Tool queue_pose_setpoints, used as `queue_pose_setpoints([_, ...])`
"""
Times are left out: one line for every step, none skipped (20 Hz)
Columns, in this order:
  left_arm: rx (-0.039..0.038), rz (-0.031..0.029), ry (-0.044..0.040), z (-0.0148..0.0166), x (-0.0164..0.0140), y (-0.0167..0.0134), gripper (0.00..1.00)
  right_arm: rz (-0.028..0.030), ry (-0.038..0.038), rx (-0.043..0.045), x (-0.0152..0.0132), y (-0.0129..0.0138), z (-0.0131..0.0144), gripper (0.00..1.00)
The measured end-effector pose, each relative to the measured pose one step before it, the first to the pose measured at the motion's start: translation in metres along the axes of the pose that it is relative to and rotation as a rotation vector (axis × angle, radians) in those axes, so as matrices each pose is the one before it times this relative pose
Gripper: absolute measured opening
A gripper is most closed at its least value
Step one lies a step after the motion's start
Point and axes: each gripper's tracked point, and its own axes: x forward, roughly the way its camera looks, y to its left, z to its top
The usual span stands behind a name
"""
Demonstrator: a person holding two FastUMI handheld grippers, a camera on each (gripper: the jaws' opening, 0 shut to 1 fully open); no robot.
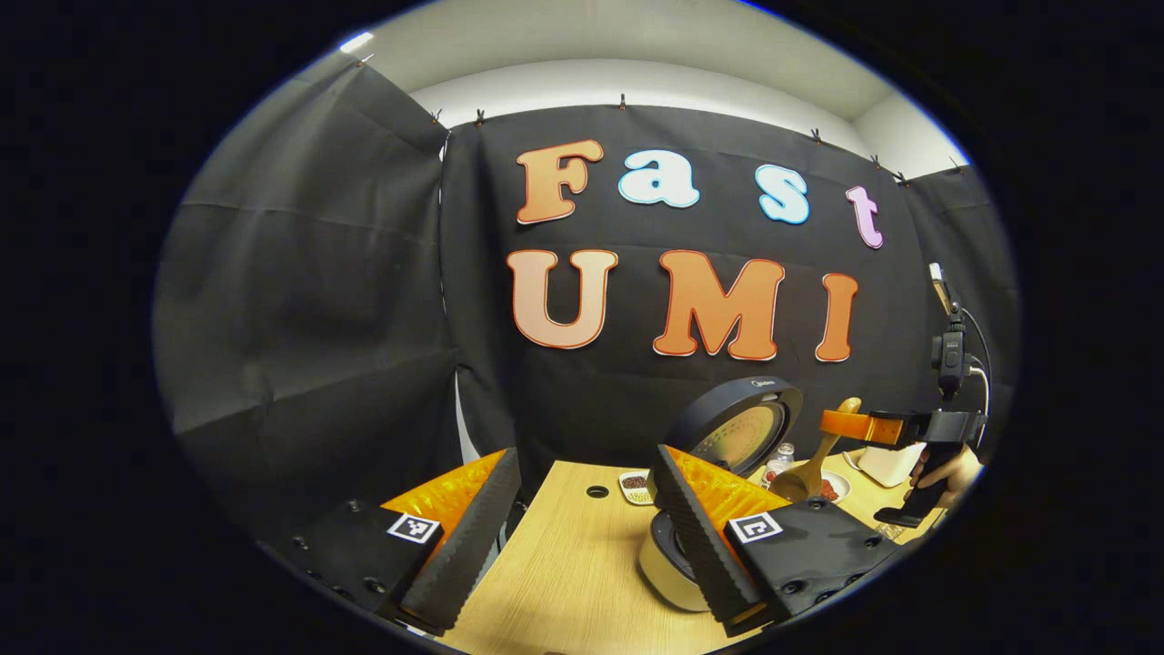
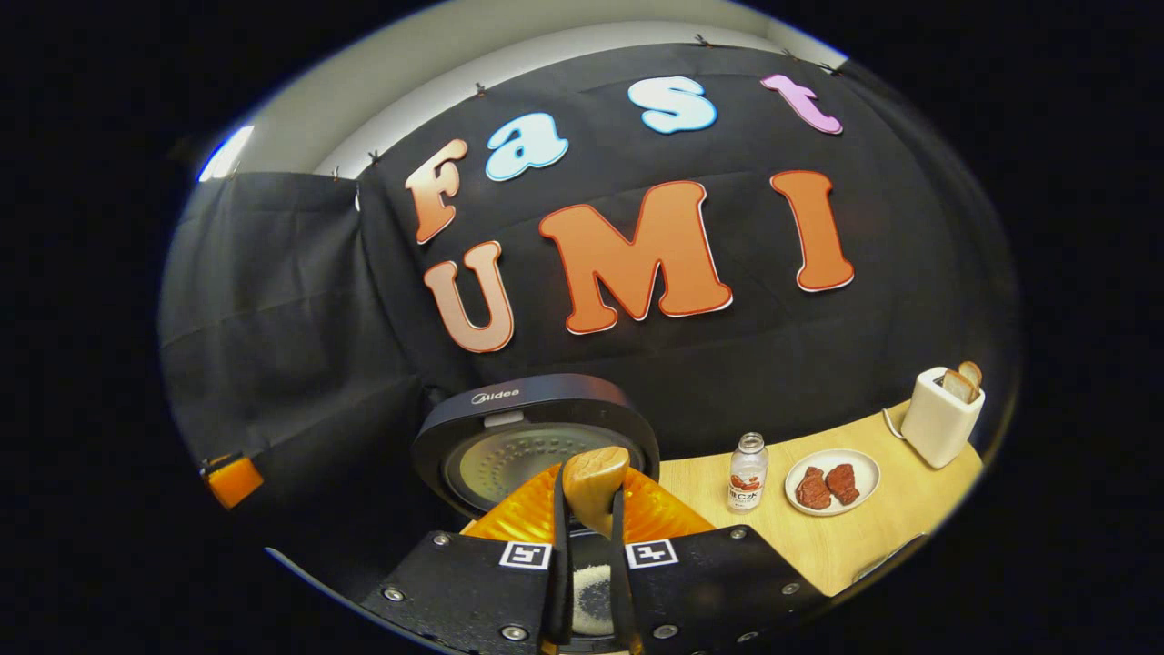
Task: Close the left gripper, press the button to open the rice cooker; take a wooden spoon from the chopstick holder with the right hand, scoop a spoonful of rice and pour it into the rice cooker, then put the wooden spoon back into the chopstick holder.
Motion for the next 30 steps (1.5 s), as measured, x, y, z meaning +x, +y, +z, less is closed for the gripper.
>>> queue_pose_setpoints([-0.00081, 0.003, -0.0001, -0.00061, -0.00075, 0.00179, 0.99, 0.00465, 0.00168, -0.02933, -0.00034, 0.00382, -0.00171, 0.16])
queue_pose_setpoints([-0.00131, 0.00206, 0.00097, -0.00021, 0.0001, 0.00028, 0.99, 0.00369, -0.00088, -0.02695, 0.0, 0.00221, -0.00111, 0.16])
queue_pose_setpoints([-0.00096, 0.0018, 0.00175, -0.00154, 0.00037, 0.00102, 0.98, 0.00141, 0.00059, -0.02767, 0.00135, 0.0023, -0.00068, 0.16])
queue_pose_setpoints([-0.00059, 0.00153, 0.00112, -0.0005, -0.00038, 0.00072, 0.99, 0.00152, 0.00254, -0.0282, 0.00016, 0.00185, -0.00148, 0.16])
queue_pose_setpoints([0.00083, 0.00252, 0.00134, -0.00097, -0.00074, 0.00076, 0.99, 0.00163, 0.00126, -0.02394, -0.00057, 0.00179, -0.00249, 0.16])
queue_pose_setpoints([0.00227, 0.00369, 0.00161, -0.00043, 0.00026, 0.00089, 0.99, 0.00452, -0.00042, -0.0196, -0.00071, 0.0034, -0.0015, 0.16])
queue_pose_setpoints([0.00242, 0.00372, 0.00206, -0.0014, 0.00025, 0.00103, 0.98, 0.00537, 0.0021, -0.01437, 0.00028, 0.00206, -0.00274, 0.16])
queue_pose_setpoints([0.0025, 0.0035, 0.00189, -0.00141, -0.00076, 0.00039, 0.99, 0.00482, 0.00373, -0.00949, 0.00029, 0.00176, -0.00116, 0.16])
queue_pose_setpoints([0.0037, 0.00442, 0.00294, -0.00096, -0.00026, 0.00104, 0.98, 0.00642, 0.00409, -0.00525, -0.00061, 0.00182, -0.00264, 0.16])
queue_pose_setpoints([0.00532, 0.00585, 0.00215, -0.00164, -0.0007, 0.00162, 0.98, 0.00519, 0.00361, 0.00108, -0.00007, 0.00151, -0.00083, 0.16])
queue_pose_setpoints([0.00647, 0.00547, 0.00033, -0.00065, 0.00011, 0.00155, 0.99, 0.00438, 0.00359, 0.00441, 0.00002, 0.00067, -0.00269, 0.16])
queue_pose_setpoints([0.00442, 0.00232, -0.00008, 0.0005, -0.0001, -0.00037, 0.99, 0.00296, 0.00415, 0.00857, -0.00014, 0.00042, -0.00085, 0.16])
queue_pose_setpoints([0.00035, 0.00087, 0.00154, -0.00059, -0.00037, -0.00061, 0.99, 0.00112, 0.00276, 0.01103, -0.00012, -0.00126, -0.00139, 0.16])
queue_pose_setpoints([-0.00251, -0.00117, 0.00278, -0.00052, -0.00031, -0.00051, 0.98, 0.00099, 0.00223, 0.01699, -0.00215, -0.00189, 0.00095, 0.16])
queue_pose_setpoints([-0.00337, -0.00023, 0.00244, -0.00181, -0.00033, -0.00095, 0.98, 0.00093, -0.00006, 0.0207, -0.00091, -0.00325, -0.00014, 0.16])
queue_pose_setpoints([-0.0033, 0.00026, 0.00087, -0.00006, 0.00055, -0.00145, 0.98, -0.00264, 0.00034, 0.02443, -0.00227, -0.00333, 0.00225, 0.16])
queue_pose_setpoints([-0.01, 0.00024, -0.00243, 0.00048, 0.0, -0.00042, 0.99, -0.00334, -0.00421, 0.02397, -0.00298, -0.00481, 0.00259, 0.16])
queue_pose_setpoints([-0.01895, -0.00545, -0.00303, 0.00163, -0.00052, -0.00272, 0.98, -0.00191, -0.00698, 0.02087, -0.00331, -0.00476, 0.00466, 0.16])
queue_pose_setpoints([-0.01649, -0.00884, -0.00319, 0.00101, -0.00129, -0.00426, 0.98, -0.00407, -0.00708, 0.02021, -0.00361, -0.00667, 0.00492, 0.16])
queue_pose_setpoints([-0.00836, -0.00488, -0.00619, 0.00186, -0.00142, -0.0031, 1.0, -0.00759, -0.00818, 0.01782, -0.00525, -0.0068, 0.00634, 0.16])
queue_pose_setpoints([0.002, 0.00068, -0.00623, 0.00215, 0.0008, -0.00167, 0.98, -0.00927, -0.00896, 0.01505, -0.00505, -0.00992, 0.00456, 0.16])
queue_pose_setpoints([0.00948, 0.00196, -0.00471, 0.00317, 0.00013, -0.00153, 0.98, -0.01025, -0.01041, 0.01035, -0.00517, -0.00978, 0.00559, 0.16])
queue_pose_setpoints([0.00903, 0.00294, -0.00722, 0.00387, 0.00113, -0.0018, 0.98, -0.01186, -0.00738, 0.00707, -0.00563, -0.0122, 0.00475, 0.16])
queue_pose_setpoints([0.00488, 0.00056, -0.00967, 0.0047, 0.00001, -0.00363, 0.99, -0.01378, -0.0054, 0.00509, -0.00606, -0.01231, 0.00437, 0.16])
queue_pose_setpoints([0.00122, -0.00112, -0.00971, 0.00416, -0.00028, -0.00408, 0.99, -0.01559, -0.00777, 0.00342, -0.00725, -0.0143, 0.00505, 0.16])
queue_pose_setpoints([0.00022, -0.00257, -0.00722, 0.00339, 0.00002, -0.00419, 0.99, -0.01873, -0.00567, 0.00314, -0.00585, -0.01534, 0.00404, 0.16])
queue_pose_setpoints([0.00227, -0.00329, -0.00444, 0.00153, 0.0003, -0.00476, 0.99, -0.02237, -0.0015, 0.003, -0.0076, -0.01632, 0.00203, 0.16])
queue_pose_setpoints([0.00367, -0.00085, -0.00322, 0.00077, -0.00064, -0.00352, 0.99, -0.01891, -0.00278, 0.00146, -0.00707, -0.01557, 0.00335, 0.16])
queue_pose_setpoints([0.00256, -0.00118, -0.00606, 0.00296, 0.00028, -0.00409, 0.99, -0.01912, -0.00569, -0.00221, -0.00635, -0.01559, 0.00278, 0.16])
queue_pose_setpoints([0.00083, -0.00173, -0.00428, 0.00158, 0.00014, -0.00495, 0.99, -0.02117, -0.00201, -0.00293, -0.00713, -0.01564, 0.00205, 0.16])
